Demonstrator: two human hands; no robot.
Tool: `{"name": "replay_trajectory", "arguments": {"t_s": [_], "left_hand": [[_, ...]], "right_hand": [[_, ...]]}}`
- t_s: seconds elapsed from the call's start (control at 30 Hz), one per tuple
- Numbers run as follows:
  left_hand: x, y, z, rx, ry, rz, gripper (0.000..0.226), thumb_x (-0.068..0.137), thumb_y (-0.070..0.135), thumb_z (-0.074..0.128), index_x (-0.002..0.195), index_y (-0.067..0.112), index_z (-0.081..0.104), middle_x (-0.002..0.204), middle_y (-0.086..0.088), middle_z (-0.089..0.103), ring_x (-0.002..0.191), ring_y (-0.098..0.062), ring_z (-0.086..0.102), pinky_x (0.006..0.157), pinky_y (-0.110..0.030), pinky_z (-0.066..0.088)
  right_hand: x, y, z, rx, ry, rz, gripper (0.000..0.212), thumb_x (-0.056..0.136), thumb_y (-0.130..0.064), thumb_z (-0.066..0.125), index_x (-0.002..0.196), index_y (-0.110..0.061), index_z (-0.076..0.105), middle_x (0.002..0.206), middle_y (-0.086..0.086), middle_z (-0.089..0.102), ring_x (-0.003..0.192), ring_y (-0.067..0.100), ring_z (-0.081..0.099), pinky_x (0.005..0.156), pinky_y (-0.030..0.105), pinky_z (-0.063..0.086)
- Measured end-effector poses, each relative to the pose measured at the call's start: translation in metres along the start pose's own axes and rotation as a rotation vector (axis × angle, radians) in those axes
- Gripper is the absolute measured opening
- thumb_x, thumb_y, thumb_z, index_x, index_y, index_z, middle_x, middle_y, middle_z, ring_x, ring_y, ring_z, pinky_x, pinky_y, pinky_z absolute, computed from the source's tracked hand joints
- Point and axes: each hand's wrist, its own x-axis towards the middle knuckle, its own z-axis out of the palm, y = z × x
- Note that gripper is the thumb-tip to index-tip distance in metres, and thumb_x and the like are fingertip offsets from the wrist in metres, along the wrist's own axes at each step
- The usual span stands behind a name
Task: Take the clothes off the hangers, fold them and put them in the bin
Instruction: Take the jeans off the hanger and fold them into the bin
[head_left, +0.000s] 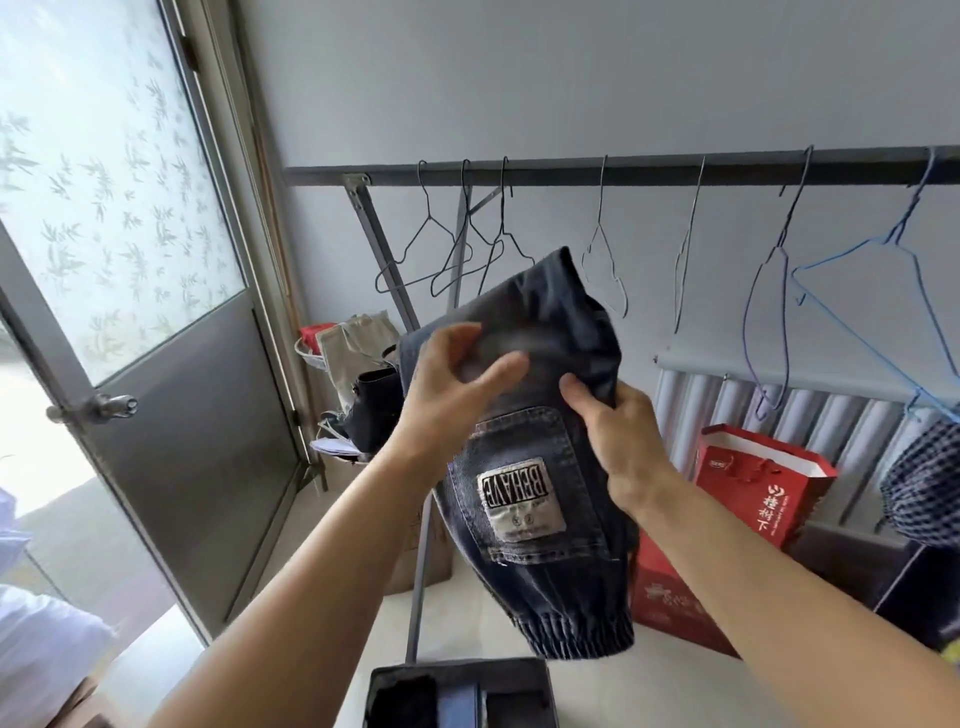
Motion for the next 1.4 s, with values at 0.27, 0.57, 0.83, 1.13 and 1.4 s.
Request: {"name": "replay_trajectory", "arguments": {"t_s": [0.27, 0.57, 0.83, 1.13, 1.4], "left_hand": [[-0.038, -0.074, 0.001, -0.664, -0.165, -0.475, 0.093, 0.063, 0.055, 0.085, 0.136, 0.007, 0.053, 0.131, -0.014, 0.063, 0.117, -0.026, 0.064, 0.100, -0.041, 0.052], [-0.034, -0.052, 0.008, -0.740, -0.190, -0.434, 0.040, 0.071, 0.020, 0.083, 0.105, 0.002, 0.071, 0.096, -0.020, 0.074, 0.079, -0.027, 0.074, 0.073, -0.040, 0.061], [-0.013, -0.028, 0.020, -0.568, 0.153, -0.518, 0.019, 0.083, 0.012, 0.077, 0.083, 0.000, 0.062, 0.073, -0.020, 0.069, 0.054, -0.025, 0.068, 0.052, -0.038, 0.060], [-0.004, -0.023, 0.000, -0.408, 0.052, -0.413, 0.058, 0.083, 0.021, 0.077, 0.129, 0.007, 0.044, 0.114, -0.020, 0.067, 0.086, -0.025, 0.072, 0.067, -0.035, 0.060], [-0.005, -0.021, -0.003, -0.166, 0.012, -0.249, 0.104, 0.078, 0.007, 0.081, 0.151, 0.039, 0.014, 0.111, 0.002, 0.064, 0.102, -0.018, 0.068, 0.092, -0.042, 0.055]], "right_hand": [[0.010, -0.030, -0.030, 0.193, -0.185, 0.145, 0.024, 0.092, -0.026, 0.061, 0.105, -0.008, 0.068, 0.101, 0.014, 0.075, 0.090, 0.030, 0.073, 0.080, 0.044, 0.059], [0.015, -0.026, -0.048, 0.242, -0.158, 0.275, 0.024, 0.098, -0.027, 0.054, 0.100, -0.006, 0.066, 0.082, 0.011, 0.076, 0.070, 0.023, 0.074, 0.057, 0.034, 0.060], [0.009, -0.004, -0.052, -0.097, -0.044, 0.471, 0.077, 0.066, -0.043, 0.086, 0.124, -0.005, 0.053, 0.094, 0.012, 0.071, 0.086, 0.027, 0.066, 0.078, 0.038, 0.053], [0.009, 0.004, -0.055, -0.051, -0.158, 0.271, 0.075, 0.074, 0.013, 0.072, 0.140, -0.015, 0.048, 0.126, 0.015, 0.057, 0.115, 0.033, 0.059, 0.099, 0.049, 0.051], [0.015, -0.011, -0.046, -0.190, -0.023, 0.130, 0.071, 0.076, 0.010, 0.073, 0.137, -0.021, 0.051, 0.114, 0.009, 0.059, 0.100, 0.022, 0.061, 0.088, 0.035, 0.054]]}}
